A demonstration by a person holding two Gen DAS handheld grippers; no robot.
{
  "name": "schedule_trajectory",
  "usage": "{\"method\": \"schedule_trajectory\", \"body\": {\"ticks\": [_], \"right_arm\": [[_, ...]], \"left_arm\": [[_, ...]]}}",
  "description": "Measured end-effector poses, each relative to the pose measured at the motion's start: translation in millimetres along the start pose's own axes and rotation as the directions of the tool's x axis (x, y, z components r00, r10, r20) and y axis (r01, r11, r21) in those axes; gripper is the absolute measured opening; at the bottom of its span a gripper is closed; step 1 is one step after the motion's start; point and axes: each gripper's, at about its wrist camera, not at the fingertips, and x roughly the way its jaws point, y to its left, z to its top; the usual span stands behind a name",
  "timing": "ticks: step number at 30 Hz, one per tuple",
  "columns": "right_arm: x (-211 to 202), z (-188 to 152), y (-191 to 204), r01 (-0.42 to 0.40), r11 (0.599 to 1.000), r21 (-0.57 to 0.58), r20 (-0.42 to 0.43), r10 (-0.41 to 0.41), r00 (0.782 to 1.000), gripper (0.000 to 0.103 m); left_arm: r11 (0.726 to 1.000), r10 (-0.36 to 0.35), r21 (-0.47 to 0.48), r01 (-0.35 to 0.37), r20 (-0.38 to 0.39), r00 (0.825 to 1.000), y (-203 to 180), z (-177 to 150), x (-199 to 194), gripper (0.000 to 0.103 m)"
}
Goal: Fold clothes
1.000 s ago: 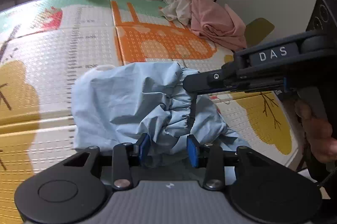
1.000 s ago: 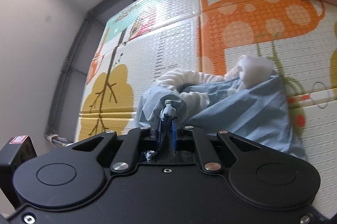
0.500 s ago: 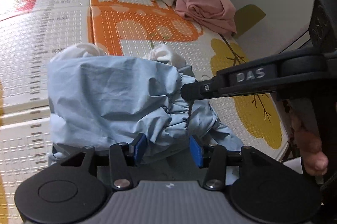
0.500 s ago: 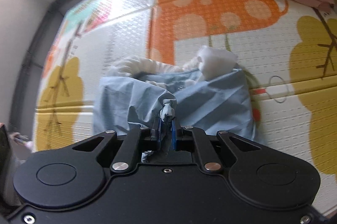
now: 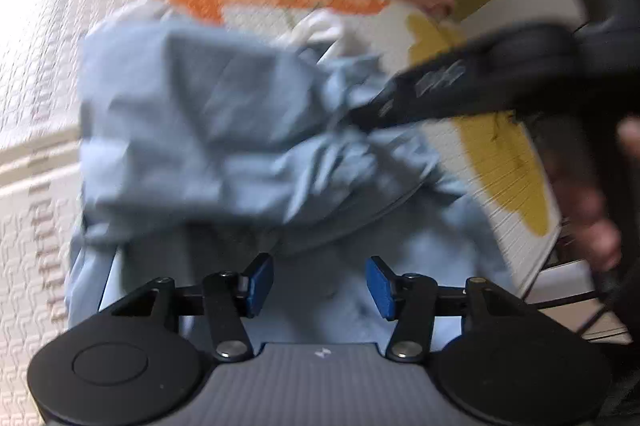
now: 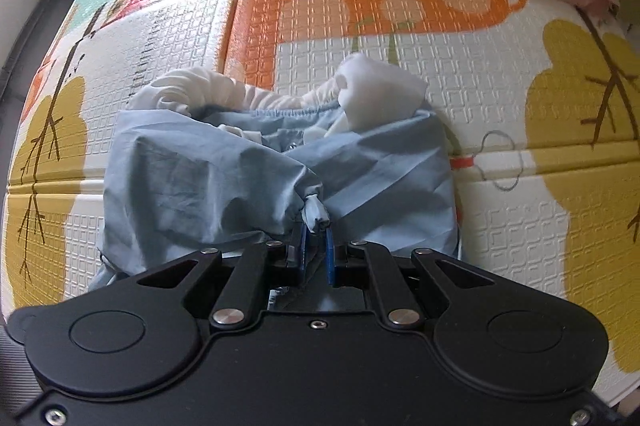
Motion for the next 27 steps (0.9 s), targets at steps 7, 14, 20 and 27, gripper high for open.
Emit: {"method": "schedule_trajectory", "body": {"ticks": [7,14,20,27], "right_arm": [[-13,-2,-1,-0.004,1.0,-0.011,0.009,0.004,1.0,0.008],[-28,-4,-5,0.03,0.999,-0.023,0.036,-0.029,0.999,0.008],[-30,-4,-19,0.084,0.996,-0.007,0.019,-0.084,0.996,0.008],[-6,-5,-38,0.157,0.988,0.016,-0.019,-0.156,0.987,0.0]], "left_arm": [[0.99,0.039,-0.134,-0.036,0.015,0.999,22,-5,8,0.049],[0.976,0.061,-0.21,-0.058,0.008,0.998,29,-5,9,0.036],[0.968,0.073,-0.241,-0.07,0.004,0.997,31,-5,10,0.034],[0.967,0.077,-0.245,-0.074,0.004,0.997,32,-7,9,0.033]]}}
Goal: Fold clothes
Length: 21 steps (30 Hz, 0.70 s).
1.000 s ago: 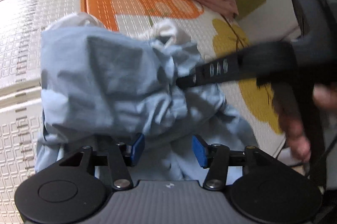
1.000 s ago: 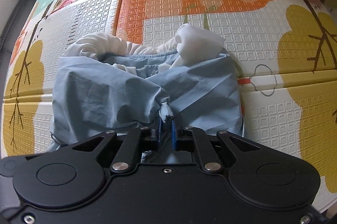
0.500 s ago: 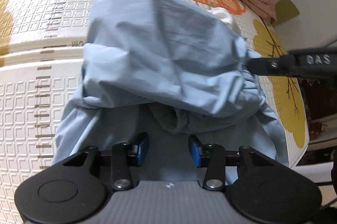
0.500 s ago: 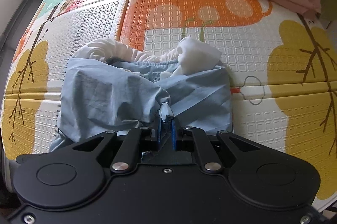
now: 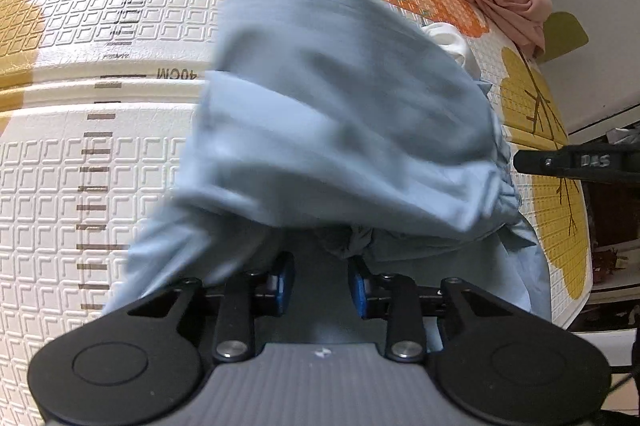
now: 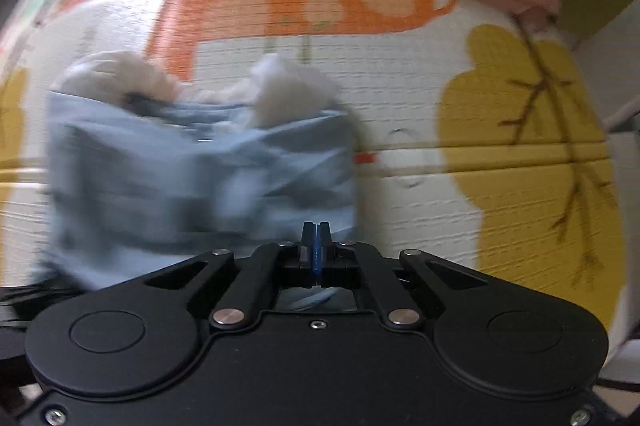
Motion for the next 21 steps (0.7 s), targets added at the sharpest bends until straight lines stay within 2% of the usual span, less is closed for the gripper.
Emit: {"method": "schedule_trajectory", "body": {"ticks": [3,10,15,21], "right_arm": [[10,-2,-6,0.001,1.0,0.023,-0.018,-0.001,1.0,0.0],[1,-3,-5,-0.041,0.999,0.025,0.023,0.04,0.999,0.0],[-14,3,0,-0.099,0.995,0.022,0.048,0.098,0.994,0.002],[-31,9,6,-0.172,0.985,0.023,0.069,0.17,0.983,0.006]], "left_arm": [[1.0,0.008,0.017,-0.008,-0.002,1.0,-1,0,0,0.033],[0.999,0.028,0.043,-0.028,-0.007,1.0,-10,1,0,0.034],[0.992,0.058,0.111,-0.057,-0.003,0.998,-19,-3,-8,0.042],[0.986,0.022,0.165,-0.028,0.039,0.999,-30,0,-32,0.046]]}}
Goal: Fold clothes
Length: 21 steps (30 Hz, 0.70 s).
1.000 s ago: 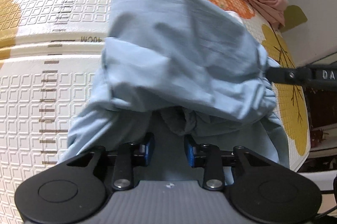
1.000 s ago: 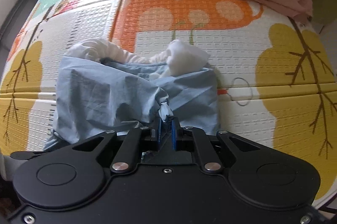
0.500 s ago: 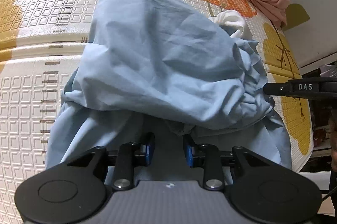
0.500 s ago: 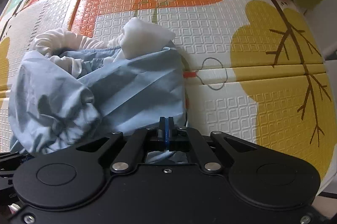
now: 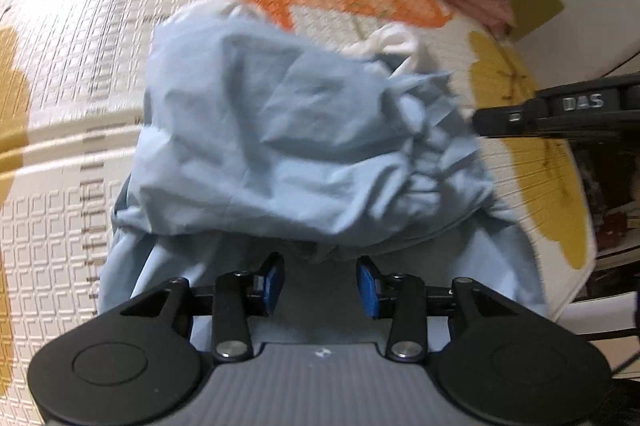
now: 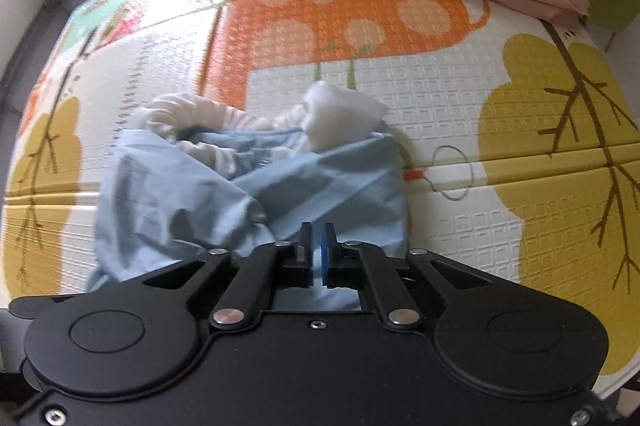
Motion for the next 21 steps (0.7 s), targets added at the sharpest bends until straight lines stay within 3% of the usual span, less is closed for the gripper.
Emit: {"method": "schedule_trajectory", "body": {"ticks": [13,21], "right_arm": [[-8,4,24,-0.132,0.991,0.003,0.027,0.132,0.991,0.007],[7,2,43,-0.172,0.985,-0.019,0.014,0.172,0.985,0.007]], "left_arm": [[0.999,-0.026,-0.014,0.029,0.186,0.982,8,28,-65,0.052],[0.995,-0.052,-0.073,0.072,0.247,0.967,17,55,-52,0.053]]}}
